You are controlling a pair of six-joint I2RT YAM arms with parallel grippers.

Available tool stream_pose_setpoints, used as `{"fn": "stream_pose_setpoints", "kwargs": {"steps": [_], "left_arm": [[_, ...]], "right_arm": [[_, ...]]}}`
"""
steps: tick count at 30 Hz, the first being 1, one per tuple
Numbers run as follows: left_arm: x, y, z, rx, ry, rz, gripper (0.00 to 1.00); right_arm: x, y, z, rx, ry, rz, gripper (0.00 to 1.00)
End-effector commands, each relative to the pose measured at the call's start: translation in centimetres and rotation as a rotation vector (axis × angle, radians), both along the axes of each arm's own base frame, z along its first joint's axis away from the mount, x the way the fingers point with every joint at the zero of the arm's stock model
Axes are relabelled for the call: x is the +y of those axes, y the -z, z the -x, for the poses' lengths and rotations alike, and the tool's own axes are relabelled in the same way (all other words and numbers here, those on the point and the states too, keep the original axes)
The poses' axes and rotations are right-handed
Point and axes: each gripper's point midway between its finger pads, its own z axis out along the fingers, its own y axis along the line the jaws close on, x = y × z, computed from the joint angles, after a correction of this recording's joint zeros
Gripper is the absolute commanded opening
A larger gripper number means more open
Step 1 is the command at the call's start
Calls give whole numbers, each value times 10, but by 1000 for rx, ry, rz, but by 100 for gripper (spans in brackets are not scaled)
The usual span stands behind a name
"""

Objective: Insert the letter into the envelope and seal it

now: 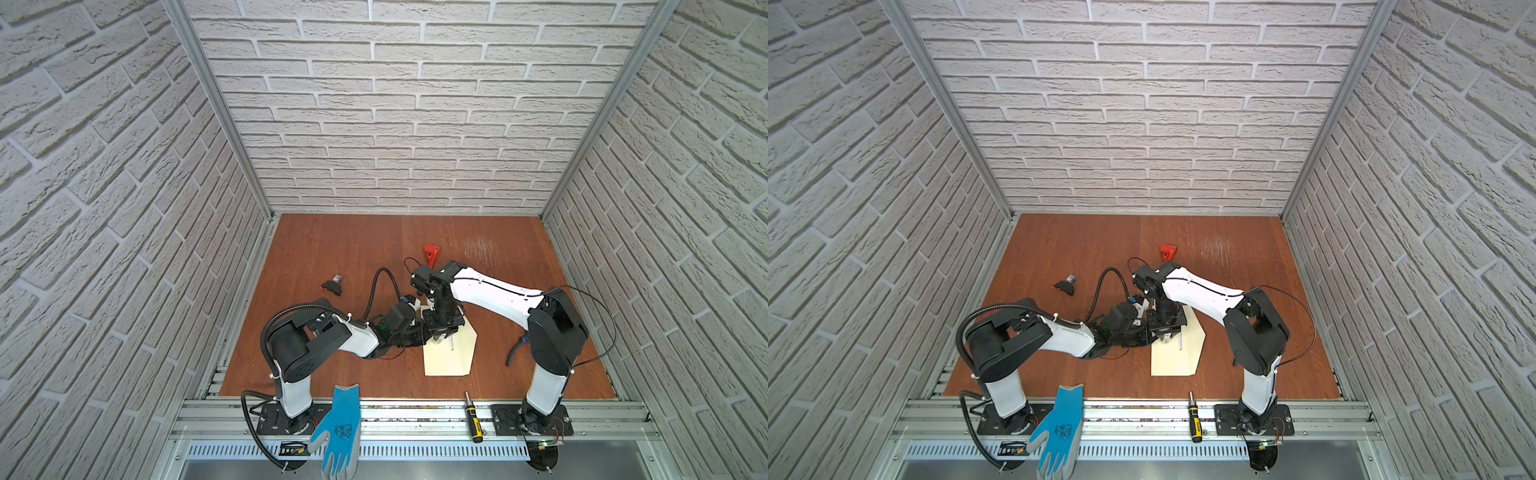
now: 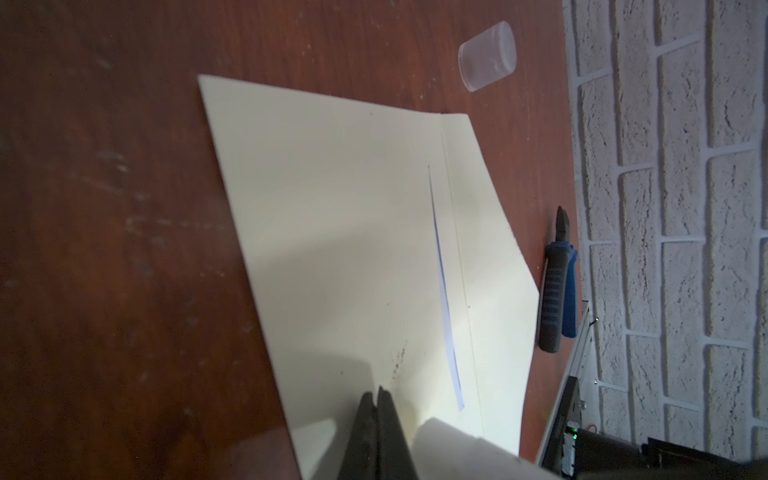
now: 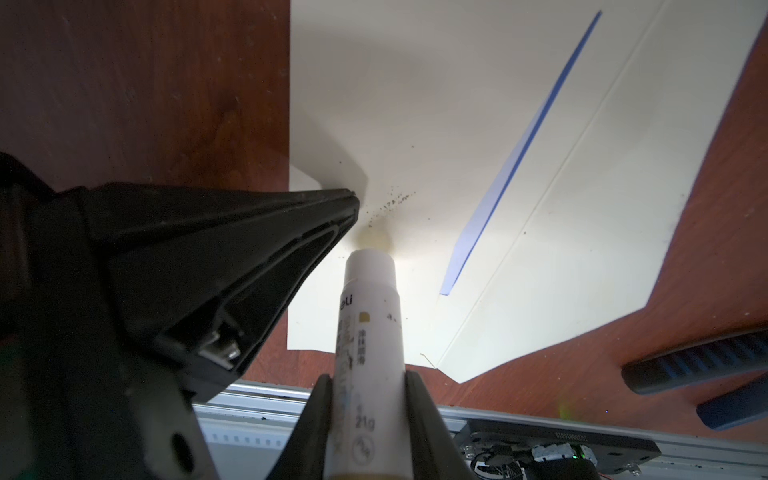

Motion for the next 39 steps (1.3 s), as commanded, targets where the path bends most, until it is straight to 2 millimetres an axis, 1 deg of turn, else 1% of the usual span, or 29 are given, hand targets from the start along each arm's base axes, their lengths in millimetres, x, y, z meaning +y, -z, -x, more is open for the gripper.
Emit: {"fn": "stream_pose_setpoints", "kwargs": {"steps": [1,9,13,17,21,24,27,28,30,39], "left_arm": [[10,21,4,34,10,-76,0],[9,22,6,41,18,-75,0],[10,24,7,46,20,-79,0],[10,25,7,46,24,-86,0],[12,26,7,47,25,-103,0],[12,25,8,51,27,-111,0],[14,25,7,53,29,-143,0],[15,26,7,52,28,-153,0],[17,27,7,53,28,-168,0],[24,33,7,59,18,-223,0]], "right_arm": [[-6,-4,-5,-2,4,23,5],[-8,5,-10,12,8,51,5],[-7,9,-7,36,6,48,5],[-10,10,-5,55,3,69,5],[-17,18,-6,79,14,101,5],[-26,24,-10,84,28,141,5],[-31,25,-13,76,38,154,5],[-33,33,-12,98,39,176,5],[-35,37,-12,102,38,194,5],[-50,46,-12,116,35,289,5]]}}
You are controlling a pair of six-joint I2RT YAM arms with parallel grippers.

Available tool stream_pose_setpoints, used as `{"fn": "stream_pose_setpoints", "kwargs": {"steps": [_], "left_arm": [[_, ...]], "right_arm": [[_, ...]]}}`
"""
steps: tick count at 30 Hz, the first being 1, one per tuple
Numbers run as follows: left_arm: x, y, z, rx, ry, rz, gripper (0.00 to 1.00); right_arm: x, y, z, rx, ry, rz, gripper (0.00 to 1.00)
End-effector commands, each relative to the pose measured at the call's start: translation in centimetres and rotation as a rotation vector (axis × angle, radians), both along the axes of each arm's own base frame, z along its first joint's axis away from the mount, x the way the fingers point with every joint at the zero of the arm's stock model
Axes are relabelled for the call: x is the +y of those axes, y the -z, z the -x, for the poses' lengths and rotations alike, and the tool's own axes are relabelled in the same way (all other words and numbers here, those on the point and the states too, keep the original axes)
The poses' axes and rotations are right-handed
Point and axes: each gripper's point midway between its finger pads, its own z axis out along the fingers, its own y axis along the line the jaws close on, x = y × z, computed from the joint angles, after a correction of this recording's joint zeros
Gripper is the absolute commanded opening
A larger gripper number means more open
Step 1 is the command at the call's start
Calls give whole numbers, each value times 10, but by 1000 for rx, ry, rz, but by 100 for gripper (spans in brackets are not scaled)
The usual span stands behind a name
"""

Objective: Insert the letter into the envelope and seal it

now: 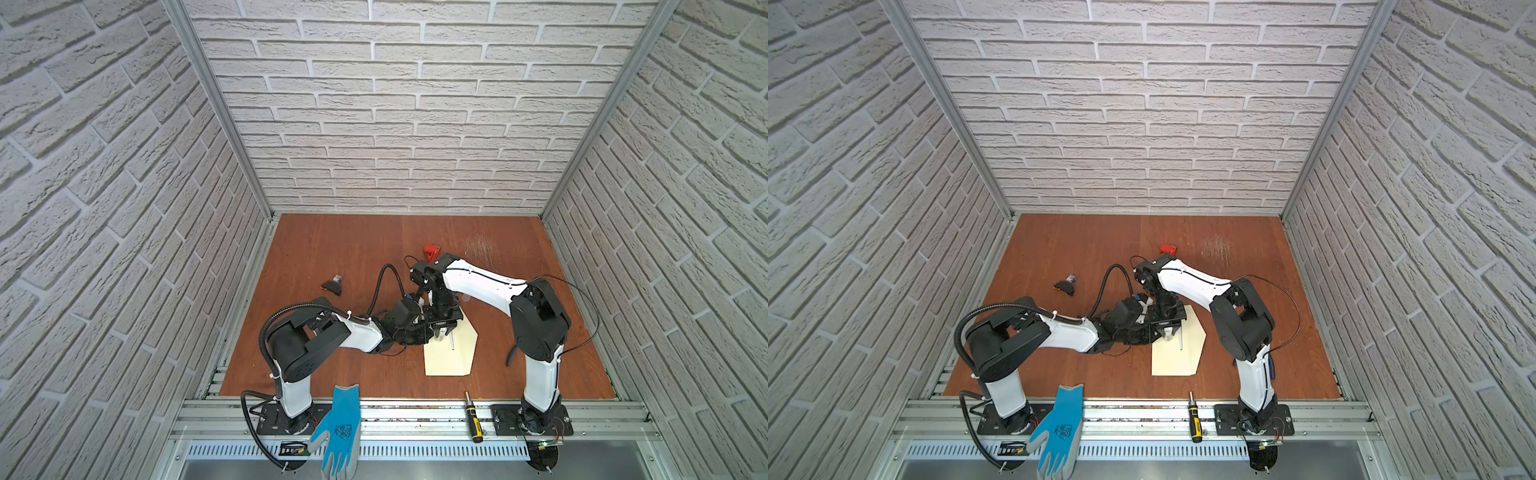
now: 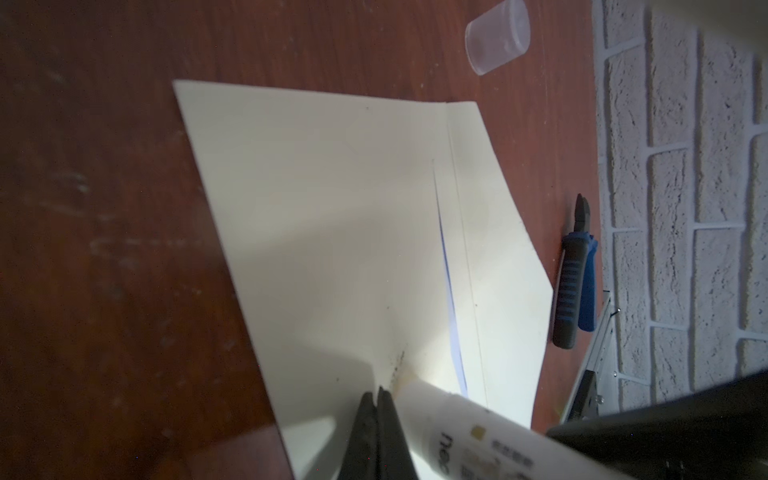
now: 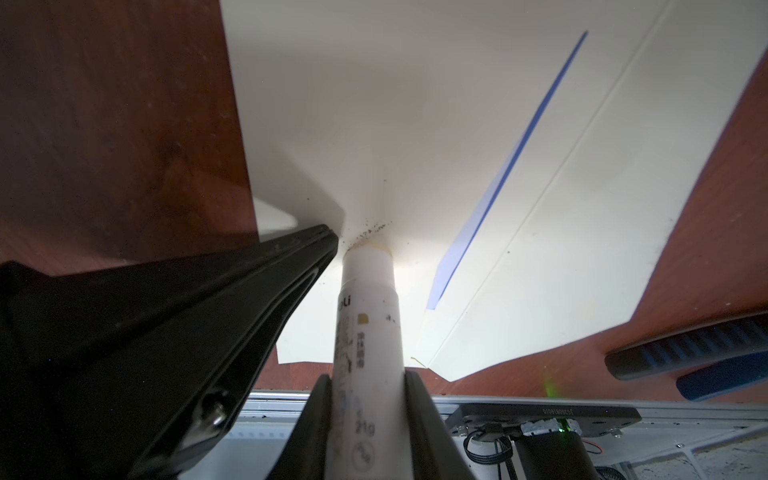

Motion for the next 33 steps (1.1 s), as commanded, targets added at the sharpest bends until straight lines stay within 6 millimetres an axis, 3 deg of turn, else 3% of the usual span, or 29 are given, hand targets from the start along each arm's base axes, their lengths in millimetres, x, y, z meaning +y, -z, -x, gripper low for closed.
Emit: {"fn": "stream_pose_setpoints", "kwargs": {"steps": [1,7,13,18,25,28,33], "left_arm": [[28,33,9,49,-18,-159,0],[30,37,9,52,-19,-174,0],[28,36,9,54,-13,-166,0],[27,39,9,62,-10,-162,0],[24,41,9,69,-4,-160,0],[23,43,10,72,-1,-159,0],[23,44,10,75,-2,-158,0]], "right_arm": [[-44,33,1,27,-16,234,5],[-57,30,2,22,-14,292,5],[-53,29,0,15,-10,268,5],[-45,9,-3,-27,-1,211,5],[-36,-41,1,-116,19,93,5],[-31,-49,4,-120,19,61,5],[-20,-45,9,-105,4,30,5]]}}
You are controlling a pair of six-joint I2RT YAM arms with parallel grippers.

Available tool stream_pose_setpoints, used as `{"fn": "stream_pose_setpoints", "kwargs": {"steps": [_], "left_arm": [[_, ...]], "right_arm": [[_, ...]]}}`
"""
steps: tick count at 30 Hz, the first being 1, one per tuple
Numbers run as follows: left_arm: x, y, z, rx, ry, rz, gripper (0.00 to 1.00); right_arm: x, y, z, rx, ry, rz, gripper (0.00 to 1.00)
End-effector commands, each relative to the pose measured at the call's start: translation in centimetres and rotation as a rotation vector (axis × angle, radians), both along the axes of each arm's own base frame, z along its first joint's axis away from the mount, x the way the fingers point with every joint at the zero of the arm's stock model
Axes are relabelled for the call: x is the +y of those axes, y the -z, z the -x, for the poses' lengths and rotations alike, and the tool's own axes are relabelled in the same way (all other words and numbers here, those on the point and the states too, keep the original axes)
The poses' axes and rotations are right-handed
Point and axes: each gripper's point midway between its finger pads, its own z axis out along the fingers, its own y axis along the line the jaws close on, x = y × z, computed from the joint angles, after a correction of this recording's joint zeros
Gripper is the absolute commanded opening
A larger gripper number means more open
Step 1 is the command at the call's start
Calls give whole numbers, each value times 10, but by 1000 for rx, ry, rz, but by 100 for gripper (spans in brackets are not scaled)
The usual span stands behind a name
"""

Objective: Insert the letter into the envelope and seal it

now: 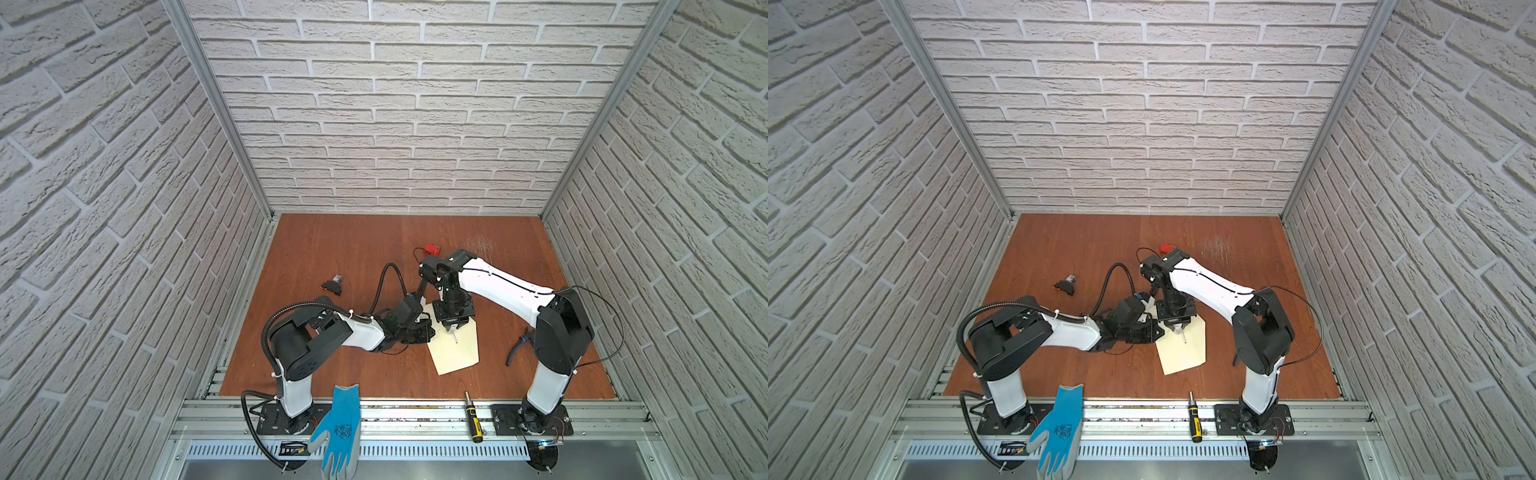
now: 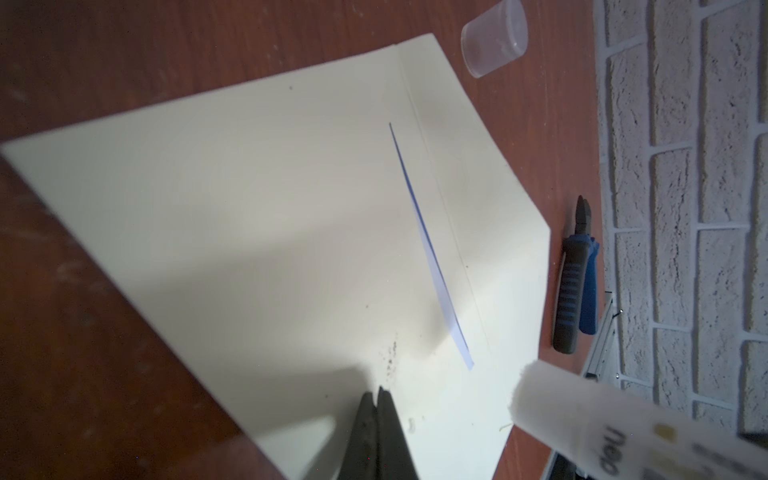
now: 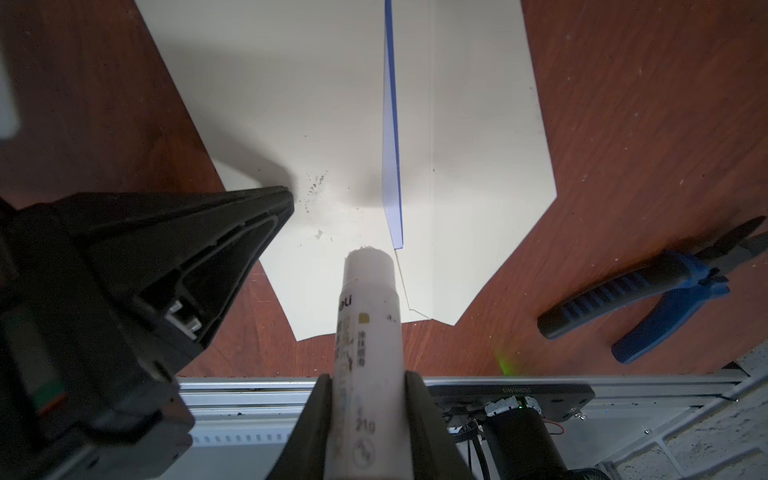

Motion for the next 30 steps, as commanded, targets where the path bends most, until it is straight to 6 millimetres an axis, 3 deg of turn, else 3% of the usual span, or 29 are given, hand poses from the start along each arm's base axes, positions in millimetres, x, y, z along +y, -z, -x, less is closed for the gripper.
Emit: {"fn": "stream_pose_setpoints", "kwargs": {"steps": [1,18,24,29,30], "left_arm": [[28,44,14,75,-5,-156,0],[30,43,16,76,-1,-156,0],[30,43,16,76,4,-156,0],[31,43,16,76,6,-160,0],[31,44,16,76,6,-162,0]], "right_arm": [[6,-2,6,18,4,-14,5],[28,31,2,73,-14,-40,5],[27,37,0,83,-22,-24,5],[15,45,0,93,-24,36,5],[12,55,2,120,-23,64,5]]}}
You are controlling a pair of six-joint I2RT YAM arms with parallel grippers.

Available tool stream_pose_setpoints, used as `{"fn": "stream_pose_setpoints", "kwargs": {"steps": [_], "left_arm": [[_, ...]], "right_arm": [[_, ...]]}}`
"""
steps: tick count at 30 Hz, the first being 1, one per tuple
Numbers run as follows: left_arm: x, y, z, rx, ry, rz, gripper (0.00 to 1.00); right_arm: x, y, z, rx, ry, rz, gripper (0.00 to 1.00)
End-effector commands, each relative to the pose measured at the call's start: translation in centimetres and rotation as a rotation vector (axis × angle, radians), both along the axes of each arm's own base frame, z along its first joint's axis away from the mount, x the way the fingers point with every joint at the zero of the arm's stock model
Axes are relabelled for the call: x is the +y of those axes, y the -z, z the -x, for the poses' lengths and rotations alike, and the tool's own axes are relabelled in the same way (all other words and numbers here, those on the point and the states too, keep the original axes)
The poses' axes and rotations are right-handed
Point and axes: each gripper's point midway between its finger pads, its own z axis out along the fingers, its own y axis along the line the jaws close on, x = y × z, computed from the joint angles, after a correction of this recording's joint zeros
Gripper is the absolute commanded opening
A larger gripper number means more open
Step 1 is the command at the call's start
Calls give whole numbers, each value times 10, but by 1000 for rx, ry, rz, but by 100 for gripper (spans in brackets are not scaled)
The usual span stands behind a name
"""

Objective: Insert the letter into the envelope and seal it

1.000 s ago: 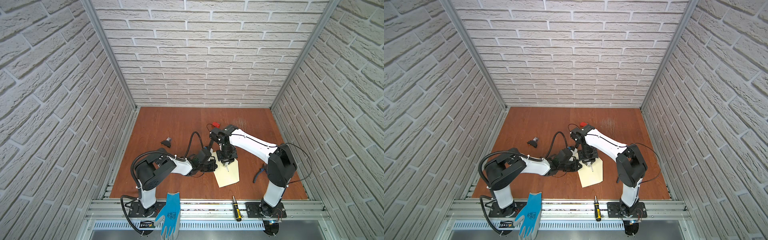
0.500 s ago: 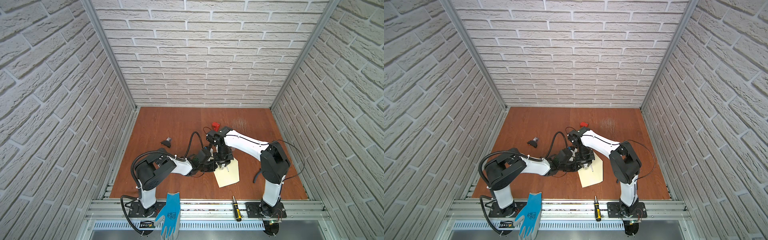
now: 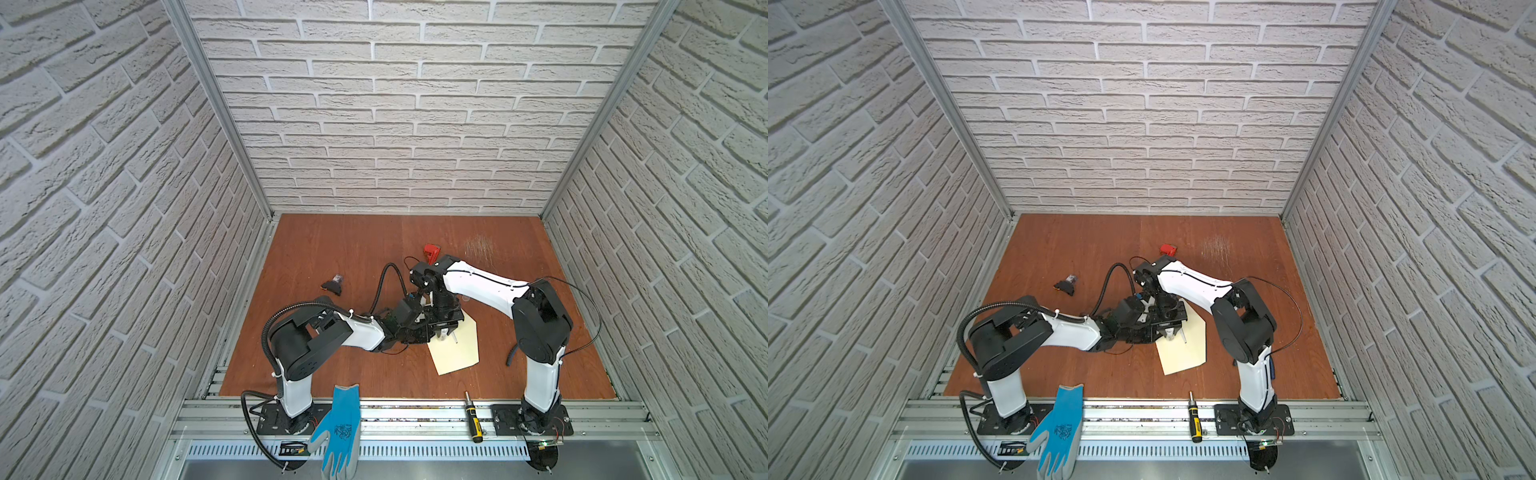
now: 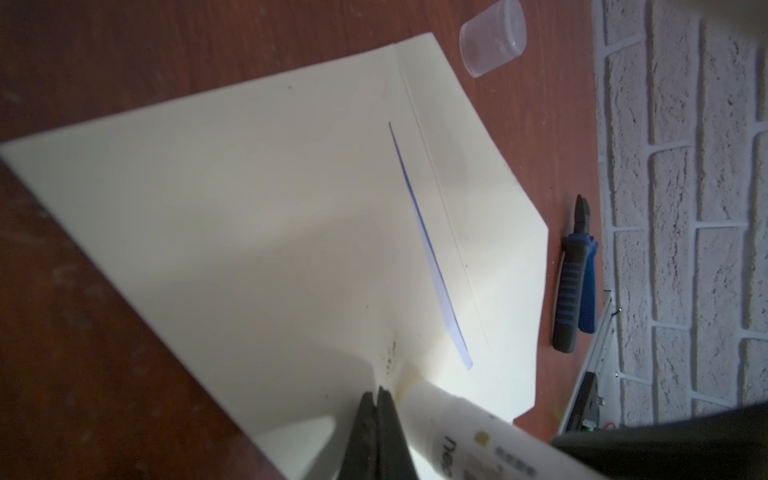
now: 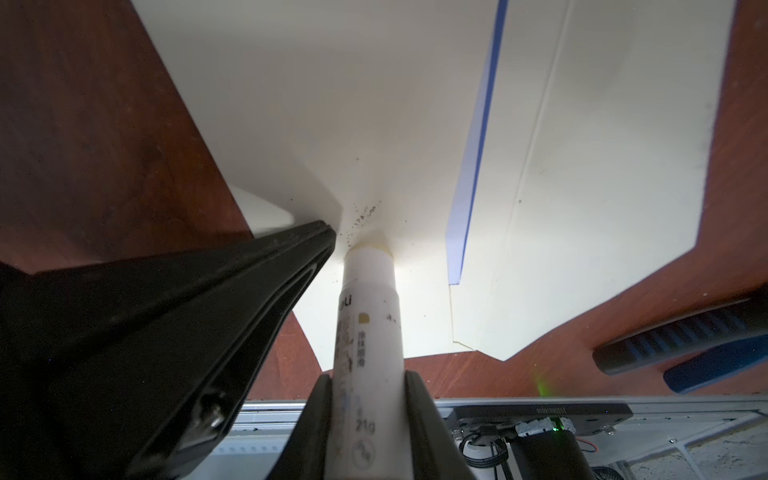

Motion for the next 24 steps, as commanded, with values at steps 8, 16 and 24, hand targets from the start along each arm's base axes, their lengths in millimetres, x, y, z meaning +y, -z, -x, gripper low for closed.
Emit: {"fn": "stream_pose_setpoints", "kwargs": {"steps": [8,16,24], "left_arm": [[36,45,15,77,-3,-171,0],[35,46,15,82,0,-169,0],[36,50,15,92,5,-167,0]], "right_arm": [[-30,33,-2,44,-1,153,5],[-41,43,-8,44,14,181,5],[-46,55,-13,42,29,174,5]]}}
